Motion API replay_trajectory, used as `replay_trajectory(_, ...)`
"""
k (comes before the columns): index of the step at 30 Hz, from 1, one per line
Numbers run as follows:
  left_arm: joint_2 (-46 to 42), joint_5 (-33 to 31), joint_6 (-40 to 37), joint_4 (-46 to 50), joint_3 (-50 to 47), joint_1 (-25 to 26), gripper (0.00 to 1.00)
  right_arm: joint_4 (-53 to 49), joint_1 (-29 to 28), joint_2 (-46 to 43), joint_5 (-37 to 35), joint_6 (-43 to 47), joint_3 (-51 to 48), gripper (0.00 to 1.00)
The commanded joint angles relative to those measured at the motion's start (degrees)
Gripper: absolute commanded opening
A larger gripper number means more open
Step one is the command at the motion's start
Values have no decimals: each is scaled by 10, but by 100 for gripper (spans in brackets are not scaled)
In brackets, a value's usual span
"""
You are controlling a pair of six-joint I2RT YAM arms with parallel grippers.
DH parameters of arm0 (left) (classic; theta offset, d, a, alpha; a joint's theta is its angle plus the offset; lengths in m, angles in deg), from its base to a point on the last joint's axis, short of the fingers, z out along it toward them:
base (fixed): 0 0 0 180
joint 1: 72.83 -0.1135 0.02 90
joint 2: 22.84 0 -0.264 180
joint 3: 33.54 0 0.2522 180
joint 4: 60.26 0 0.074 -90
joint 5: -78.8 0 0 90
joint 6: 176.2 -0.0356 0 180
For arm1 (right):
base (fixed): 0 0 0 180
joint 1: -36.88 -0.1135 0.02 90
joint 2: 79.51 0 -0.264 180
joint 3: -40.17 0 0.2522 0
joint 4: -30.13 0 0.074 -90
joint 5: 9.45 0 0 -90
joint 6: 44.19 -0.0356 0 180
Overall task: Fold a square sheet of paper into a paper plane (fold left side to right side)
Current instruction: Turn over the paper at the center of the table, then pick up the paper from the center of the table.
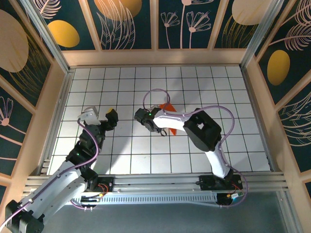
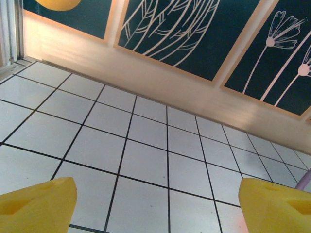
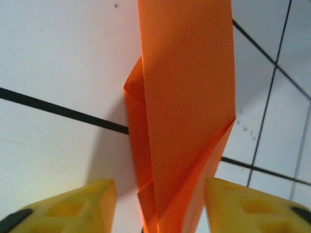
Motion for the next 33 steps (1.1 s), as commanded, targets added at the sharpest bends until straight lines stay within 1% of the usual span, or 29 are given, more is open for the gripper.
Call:
replay_trajectory(1, 20, 15, 14, -22, 27, 2, 86, 45, 8, -83, 57, 3, -21, 63)
replay_trajectory(3, 42, 23, 27, -29, 33, 2, 87, 69, 19, -123, 82, 3, -43, 72)
replay_trajectory(9, 145, 72, 68, -63, 64, 2, 88, 144, 69, -249, 137, 12, -118, 92)
replay_trajectory(13, 221, 94, 96, -58, 103, 2, 89, 210, 130, -333, 213, 15, -184, 98)
replay_trajectory(17, 288, 121, 139, -61, 128, 2, 89, 272, 208, -405, 299, -2, -258, 99)
replay_trajectory(23, 390, 206, 183, -77, 166, 2, 85, 354, 338, -476, 430, -42, -364, 99)
replay_trajectory(29, 481, 300, 223, -113, 198, 5, 78, 442, 436, -486, 550, -91, -454, 99)
replay_trajectory(31, 509, 326, 231, -125, 209, 8, 76, 472, 460, -483, 577, -106, -480, 99)
replay_trajectory(33, 533, 339, 236, -124, 223, 13, 76, 487, 475, -482, 585, -114, -497, 99)
